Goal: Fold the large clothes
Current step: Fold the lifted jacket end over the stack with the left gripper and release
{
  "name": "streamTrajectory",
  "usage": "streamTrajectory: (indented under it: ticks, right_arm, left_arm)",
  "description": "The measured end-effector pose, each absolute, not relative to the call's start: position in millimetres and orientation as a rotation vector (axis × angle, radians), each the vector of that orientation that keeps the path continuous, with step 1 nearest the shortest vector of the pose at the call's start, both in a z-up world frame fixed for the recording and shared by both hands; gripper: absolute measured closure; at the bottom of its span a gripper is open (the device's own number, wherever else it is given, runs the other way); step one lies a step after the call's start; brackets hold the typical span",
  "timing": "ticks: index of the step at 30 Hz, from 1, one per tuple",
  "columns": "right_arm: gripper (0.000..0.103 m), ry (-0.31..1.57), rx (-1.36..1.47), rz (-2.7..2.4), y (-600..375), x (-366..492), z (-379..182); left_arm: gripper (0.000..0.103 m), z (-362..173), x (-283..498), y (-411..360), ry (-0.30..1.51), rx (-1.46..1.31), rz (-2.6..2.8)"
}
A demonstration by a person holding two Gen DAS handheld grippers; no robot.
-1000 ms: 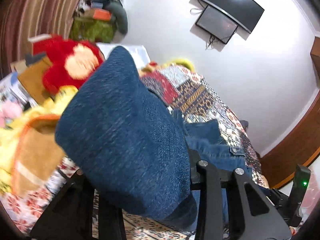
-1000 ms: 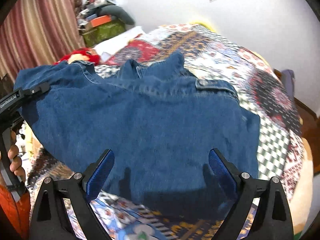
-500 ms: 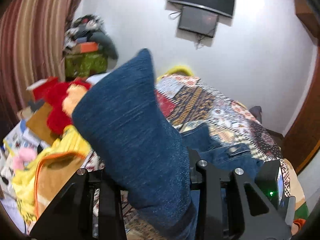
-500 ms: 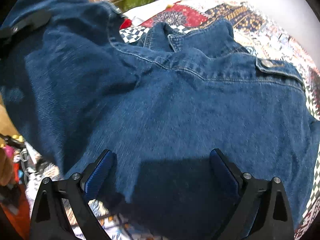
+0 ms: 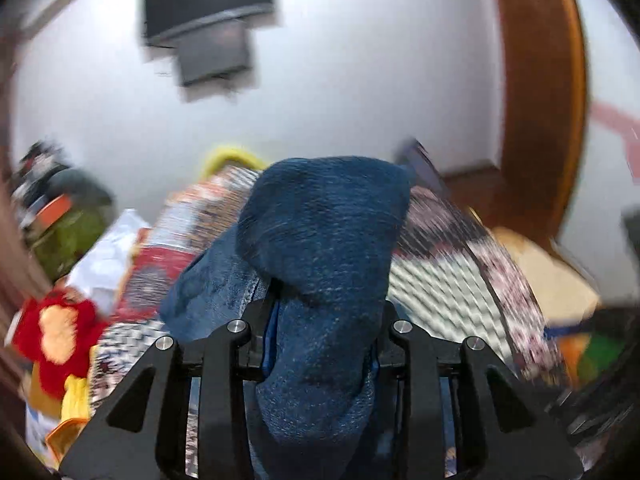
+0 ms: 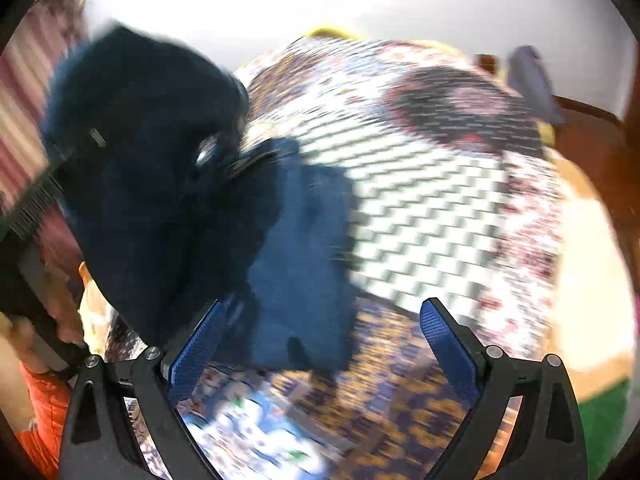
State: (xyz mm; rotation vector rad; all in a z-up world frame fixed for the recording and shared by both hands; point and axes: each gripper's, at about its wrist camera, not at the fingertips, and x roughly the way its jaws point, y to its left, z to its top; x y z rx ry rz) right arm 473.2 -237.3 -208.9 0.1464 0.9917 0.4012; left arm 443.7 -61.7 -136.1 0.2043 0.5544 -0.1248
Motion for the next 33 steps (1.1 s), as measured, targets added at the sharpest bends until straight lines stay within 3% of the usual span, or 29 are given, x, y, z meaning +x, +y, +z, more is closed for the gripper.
streamTrajectory:
  ticks: [8, 10, 14, 16, 18, 21, 27, 33]
  right_arm:
    - [0.006, 0.958, 0.204, 0.304, -284.9, 439.5, -199.9]
    - [0.006, 0.956, 0.213, 0.306, -287.5, 435.4, -199.5]
    - [0.006, 0.942, 0.228, 0.326, -283.9, 432.0, -193.6]
    - [0.006, 0.932, 0.227, 0.343, -277.8, 430.3, -188.1]
    - [0.006, 0.925, 0.214, 0.356, -271.1, 430.6, -183.2]
    - [0.006, 0.898, 0.184, 0.392, -254.5, 429.0, -169.9]
    - [0.006, 0.889, 0.132, 0.482, -212.8, 437.4, -165.8]
    - [0.006, 0.991, 0.089, 0.586, -161.7, 469.5, -193.3]
  left_arm:
    - [0.07, -202.1, 412.6, -118.4, 0.699, 0.447, -0.249]
    - [0.062, -214.0, 400.6, -120.5, 0.74, 0.475, -0.3]
    - [0.055, -221.0, 377.2, -124.0, 0.758, 0.483, -0.336]
    - [0.042, -212.5, 369.7, -120.1, 0.771, 0.431, -0.364]
    - [0.03, -200.3, 362.1, -109.7, 0.792, 0.336, -0.399]
    - [0.028, -180.8, 351.4, -80.9, 0.779, 0.227, -0.37]
    - [0.007, -158.7, 341.6, -1.2, 0.723, 0.129, -0.153]
    - [0.006, -189.5, 362.7, 60.7, 0.859, -0.01, -0.043]
